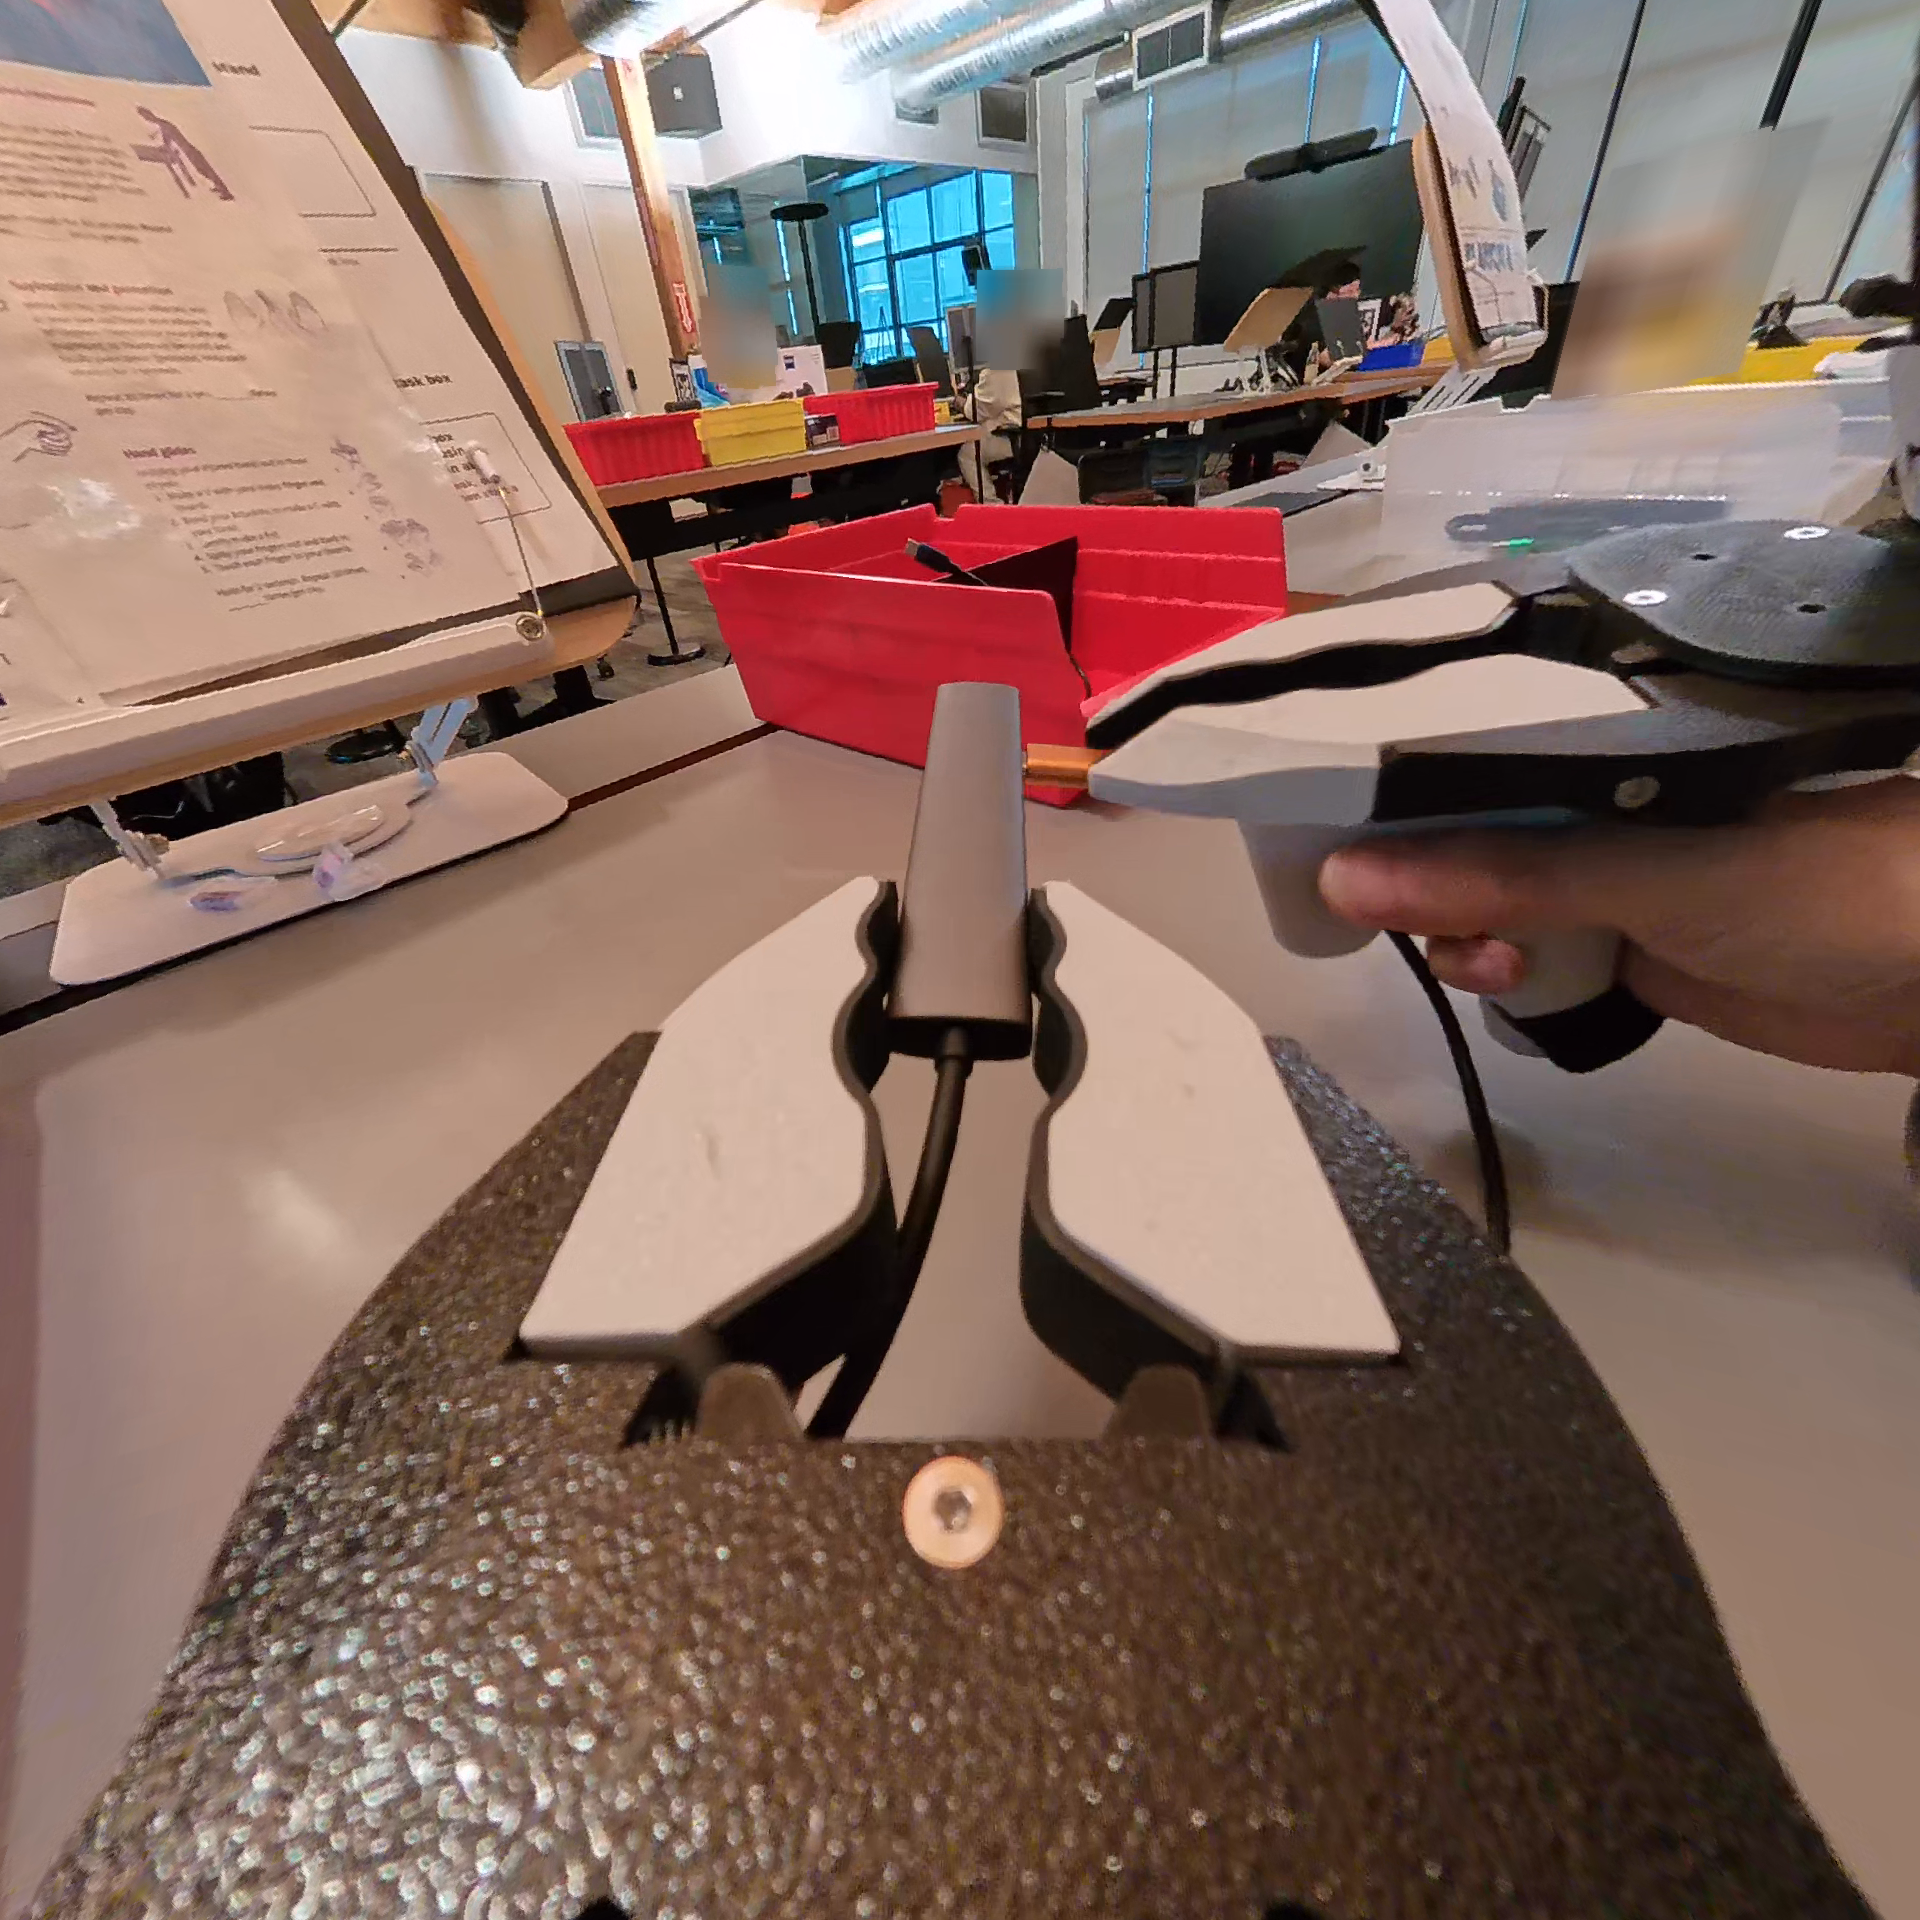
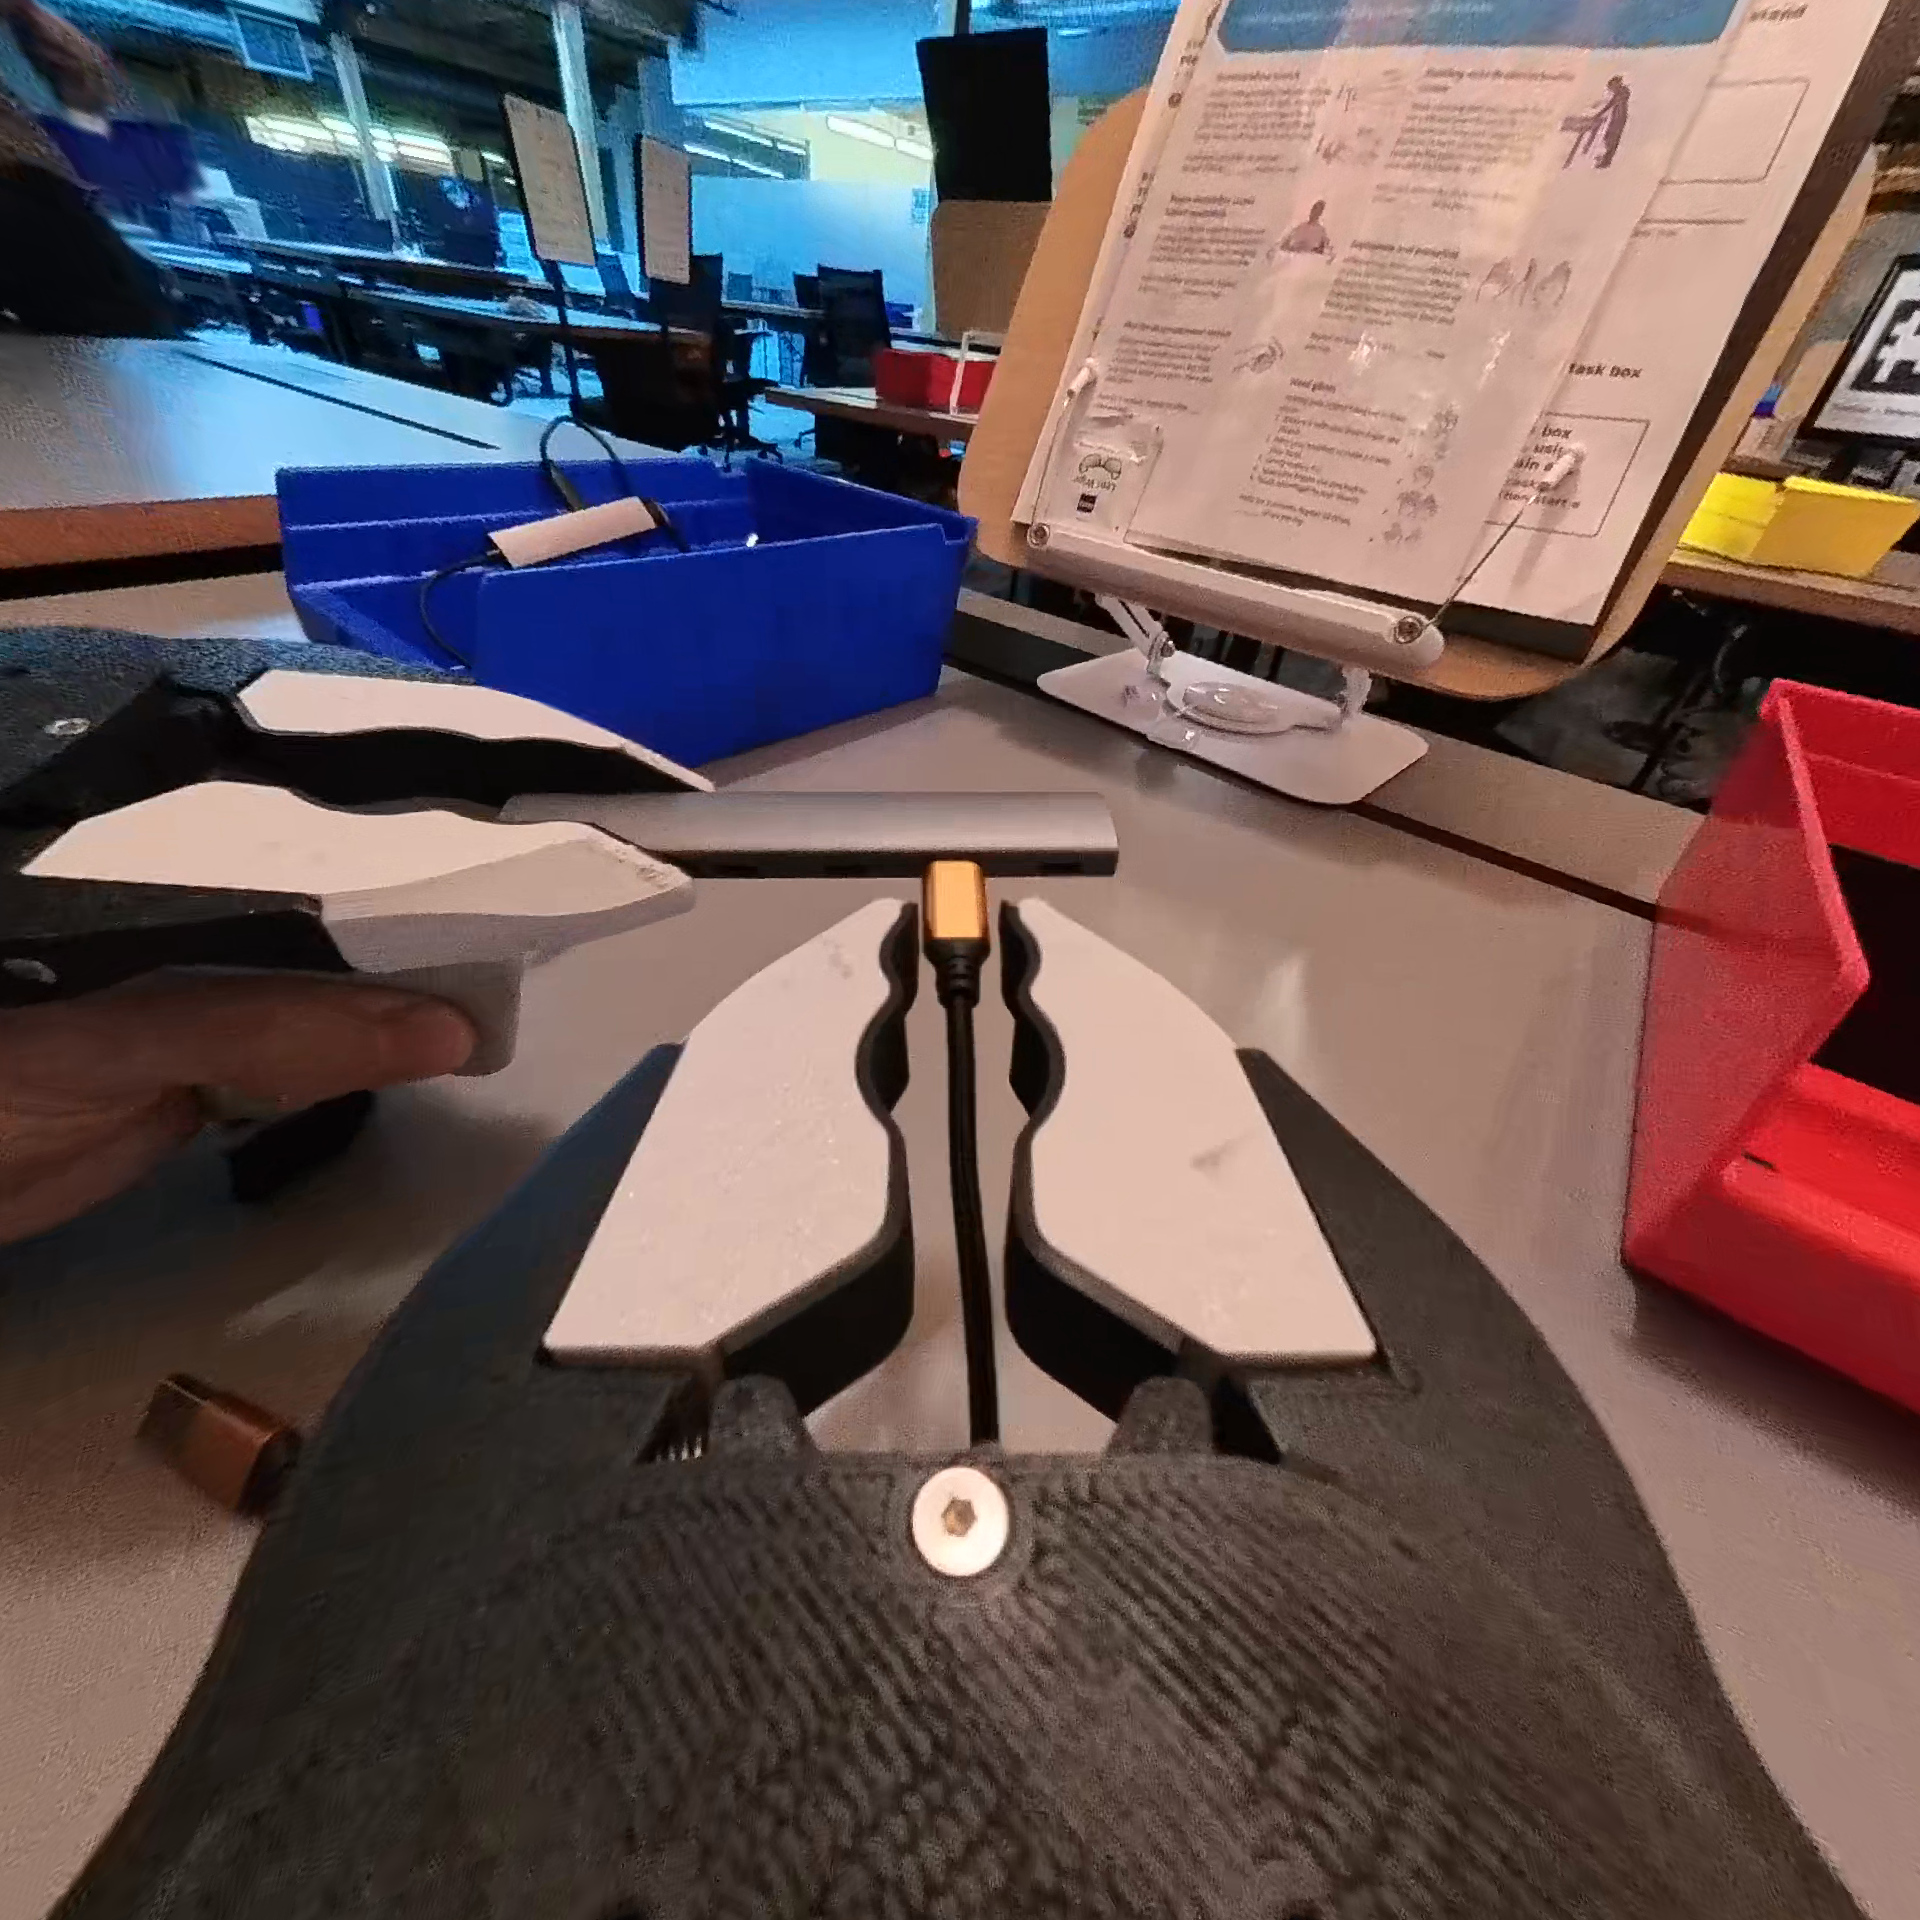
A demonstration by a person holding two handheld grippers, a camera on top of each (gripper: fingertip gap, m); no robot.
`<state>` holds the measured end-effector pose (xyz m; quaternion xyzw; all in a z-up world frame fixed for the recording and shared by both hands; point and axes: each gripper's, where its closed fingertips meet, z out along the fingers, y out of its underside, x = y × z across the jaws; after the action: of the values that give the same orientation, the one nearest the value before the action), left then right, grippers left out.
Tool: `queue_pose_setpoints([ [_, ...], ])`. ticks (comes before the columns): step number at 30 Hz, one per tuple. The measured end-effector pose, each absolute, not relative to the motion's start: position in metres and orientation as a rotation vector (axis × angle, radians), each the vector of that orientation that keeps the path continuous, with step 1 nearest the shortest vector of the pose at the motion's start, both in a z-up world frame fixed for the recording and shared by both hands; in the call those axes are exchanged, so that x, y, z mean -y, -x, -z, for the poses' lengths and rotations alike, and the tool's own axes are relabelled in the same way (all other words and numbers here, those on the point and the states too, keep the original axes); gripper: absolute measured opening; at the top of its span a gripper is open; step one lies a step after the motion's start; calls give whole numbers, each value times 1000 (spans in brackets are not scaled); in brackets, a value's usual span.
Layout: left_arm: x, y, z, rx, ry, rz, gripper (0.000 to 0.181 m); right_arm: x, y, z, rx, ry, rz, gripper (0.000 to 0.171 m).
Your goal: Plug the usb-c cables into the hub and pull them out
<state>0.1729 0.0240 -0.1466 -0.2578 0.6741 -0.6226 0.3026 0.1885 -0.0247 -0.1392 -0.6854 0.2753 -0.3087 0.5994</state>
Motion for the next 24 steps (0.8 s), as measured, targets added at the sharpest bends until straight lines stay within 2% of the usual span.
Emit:
queue_pose_setpoints([
  [4,-22,-172,146,-1784,683,1668,23,26,-192,144,-683,1591,725,19],
  [6,-22,-172,145,-1779,690,1673,23,23,-190,143,-663,1584,724,12],
  [16,-30,-176,147,-1776,811,1717,24,16,-192,142,-634,1653,849,12],
  [21,-28,-173,147,-1773,771,1671,26,19,-185,144,-685,1624,687,12],
  [24,-22,-171,149,-1799,759,1662,25,26,-180,147,-646,1717,747,12],
])
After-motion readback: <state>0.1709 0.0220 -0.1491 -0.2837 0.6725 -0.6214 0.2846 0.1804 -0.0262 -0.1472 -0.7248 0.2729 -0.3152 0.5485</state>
